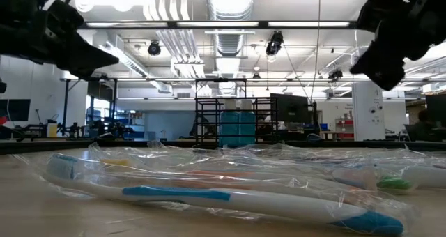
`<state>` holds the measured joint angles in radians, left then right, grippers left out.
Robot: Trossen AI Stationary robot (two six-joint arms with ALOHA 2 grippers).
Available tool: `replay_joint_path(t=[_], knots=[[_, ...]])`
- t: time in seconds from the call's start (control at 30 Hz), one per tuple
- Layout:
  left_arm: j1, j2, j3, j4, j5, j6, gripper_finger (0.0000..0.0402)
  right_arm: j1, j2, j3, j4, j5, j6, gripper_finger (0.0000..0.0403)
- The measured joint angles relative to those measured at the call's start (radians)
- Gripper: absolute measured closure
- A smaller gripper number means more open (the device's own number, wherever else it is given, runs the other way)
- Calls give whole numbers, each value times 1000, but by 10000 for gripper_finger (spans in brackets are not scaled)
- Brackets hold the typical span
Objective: Pick & Place toothbrushing station
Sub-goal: Put the top green toothbrush into the black organizer
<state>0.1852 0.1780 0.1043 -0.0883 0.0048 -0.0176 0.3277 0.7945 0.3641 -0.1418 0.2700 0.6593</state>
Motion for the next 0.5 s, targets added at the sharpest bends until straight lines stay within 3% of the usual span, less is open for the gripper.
replay_joint_path(t=[0.17,0.27,0.5], knots=[[0,0,-6,1,0,2,390,4,163,206,-400,-17,157,394],[0,0,-7,4,0,2,389,4,253,306,-556,-35,246,394],[0,0,-7,7,6,-2,388,4,444,440,-576,-211,255,371]])
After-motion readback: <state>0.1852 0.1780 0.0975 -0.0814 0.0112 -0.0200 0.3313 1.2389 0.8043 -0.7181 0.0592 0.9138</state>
